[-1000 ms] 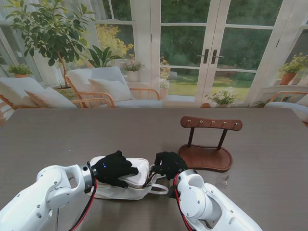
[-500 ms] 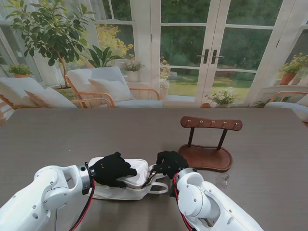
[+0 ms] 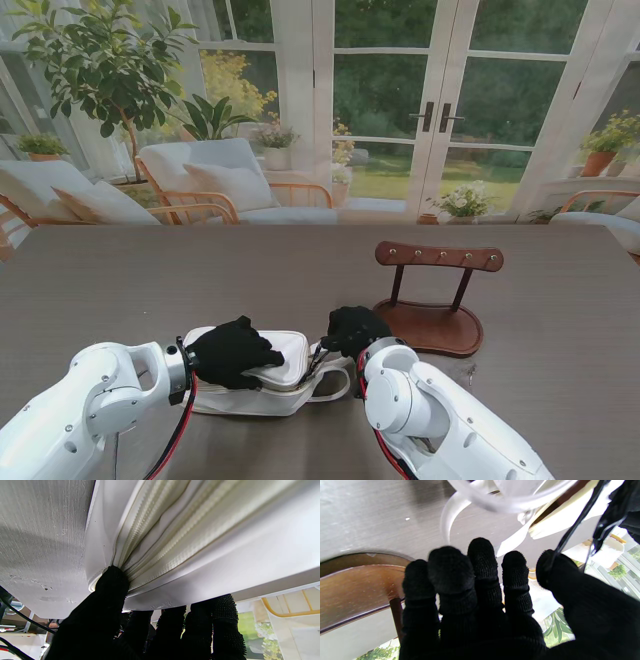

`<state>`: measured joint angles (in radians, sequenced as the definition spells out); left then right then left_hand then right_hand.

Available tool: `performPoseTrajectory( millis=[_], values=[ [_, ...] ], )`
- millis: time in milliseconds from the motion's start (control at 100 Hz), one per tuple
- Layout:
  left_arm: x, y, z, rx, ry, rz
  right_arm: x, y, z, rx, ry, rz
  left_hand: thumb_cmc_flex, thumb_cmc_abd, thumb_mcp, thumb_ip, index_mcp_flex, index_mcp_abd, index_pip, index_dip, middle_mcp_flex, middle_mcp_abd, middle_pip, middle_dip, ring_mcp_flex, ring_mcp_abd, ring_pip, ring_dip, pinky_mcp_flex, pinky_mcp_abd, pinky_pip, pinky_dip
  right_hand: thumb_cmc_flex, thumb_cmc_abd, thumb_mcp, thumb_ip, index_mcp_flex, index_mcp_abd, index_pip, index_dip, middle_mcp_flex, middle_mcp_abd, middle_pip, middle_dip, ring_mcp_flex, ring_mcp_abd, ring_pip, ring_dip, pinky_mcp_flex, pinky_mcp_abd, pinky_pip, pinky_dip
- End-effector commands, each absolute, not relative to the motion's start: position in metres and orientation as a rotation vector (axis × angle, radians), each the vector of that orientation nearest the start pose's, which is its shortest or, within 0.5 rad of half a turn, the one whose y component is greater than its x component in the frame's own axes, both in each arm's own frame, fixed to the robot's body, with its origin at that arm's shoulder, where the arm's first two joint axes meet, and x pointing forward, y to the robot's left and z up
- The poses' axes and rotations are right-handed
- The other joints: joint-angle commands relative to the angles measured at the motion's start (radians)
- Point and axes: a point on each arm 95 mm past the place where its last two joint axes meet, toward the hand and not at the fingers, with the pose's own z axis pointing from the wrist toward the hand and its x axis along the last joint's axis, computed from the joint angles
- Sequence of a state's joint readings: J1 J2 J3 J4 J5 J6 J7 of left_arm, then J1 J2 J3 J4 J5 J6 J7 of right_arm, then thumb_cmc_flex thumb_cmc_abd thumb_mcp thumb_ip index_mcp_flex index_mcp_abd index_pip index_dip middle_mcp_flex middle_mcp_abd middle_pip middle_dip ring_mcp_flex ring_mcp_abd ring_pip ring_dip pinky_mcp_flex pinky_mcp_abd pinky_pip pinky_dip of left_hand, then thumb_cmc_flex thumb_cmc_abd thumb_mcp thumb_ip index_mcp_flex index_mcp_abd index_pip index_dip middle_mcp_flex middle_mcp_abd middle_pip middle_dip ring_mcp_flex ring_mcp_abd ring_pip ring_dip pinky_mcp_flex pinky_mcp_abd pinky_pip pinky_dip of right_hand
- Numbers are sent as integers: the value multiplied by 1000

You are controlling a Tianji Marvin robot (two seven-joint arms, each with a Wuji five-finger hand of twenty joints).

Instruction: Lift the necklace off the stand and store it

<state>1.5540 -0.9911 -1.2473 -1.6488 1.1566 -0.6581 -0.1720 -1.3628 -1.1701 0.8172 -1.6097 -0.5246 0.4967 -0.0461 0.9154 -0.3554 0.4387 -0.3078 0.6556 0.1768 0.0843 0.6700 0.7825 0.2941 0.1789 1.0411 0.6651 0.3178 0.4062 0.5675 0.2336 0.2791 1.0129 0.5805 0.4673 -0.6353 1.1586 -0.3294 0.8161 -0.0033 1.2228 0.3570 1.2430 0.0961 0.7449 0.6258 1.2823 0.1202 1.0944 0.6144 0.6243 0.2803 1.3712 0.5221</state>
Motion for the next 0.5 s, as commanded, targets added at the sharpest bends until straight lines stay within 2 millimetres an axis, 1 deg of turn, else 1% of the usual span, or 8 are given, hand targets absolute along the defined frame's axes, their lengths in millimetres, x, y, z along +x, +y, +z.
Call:
performPoseTrajectory(
  millis=[0, 270, 490],
  values=[
    [353, 10, -361, -712, 2357, -1401, 411, 113, -322, -2403, -1826, -2030, 177, 21, 203, 48, 214, -225, 996, 120, 253, -209, 205, 72, 39, -91, 104, 27, -21, -21, -14, -9, 42, 52, 72, 11, -15, -15, 27, 19, 56, -11, 0, 19, 32, -42, 26, 11, 263, -2, 66, -21],
    [352, 10, -361, -714, 2366, -1399, 422, 112, -322, -2431, -1865, -2012, 166, 13, 220, 43, 219, -229, 992, 123, 256, -209, 202, 71, 38, -90, 103, 26, -24, -24, -17, -9, 41, 55, 67, 12, -17, -18, 27, 19, 59, -15, -1, 20, 32, -44, 31, 13, 266, -4, 68, -21],
    [350, 10, -361, -716, 2367, -1401, 430, 117, -320, -2436, -1909, -2004, 158, 9, 233, 40, 225, -232, 984, 123, 259, -209, 199, 69, 35, -89, 102, 26, -28, -26, -19, -8, 40, 62, 60, 12, -22, -28, 26, 20, 64, -19, -2, 19, 33, -49, 39, 16, 272, -7, 71, -19]
  ],
)
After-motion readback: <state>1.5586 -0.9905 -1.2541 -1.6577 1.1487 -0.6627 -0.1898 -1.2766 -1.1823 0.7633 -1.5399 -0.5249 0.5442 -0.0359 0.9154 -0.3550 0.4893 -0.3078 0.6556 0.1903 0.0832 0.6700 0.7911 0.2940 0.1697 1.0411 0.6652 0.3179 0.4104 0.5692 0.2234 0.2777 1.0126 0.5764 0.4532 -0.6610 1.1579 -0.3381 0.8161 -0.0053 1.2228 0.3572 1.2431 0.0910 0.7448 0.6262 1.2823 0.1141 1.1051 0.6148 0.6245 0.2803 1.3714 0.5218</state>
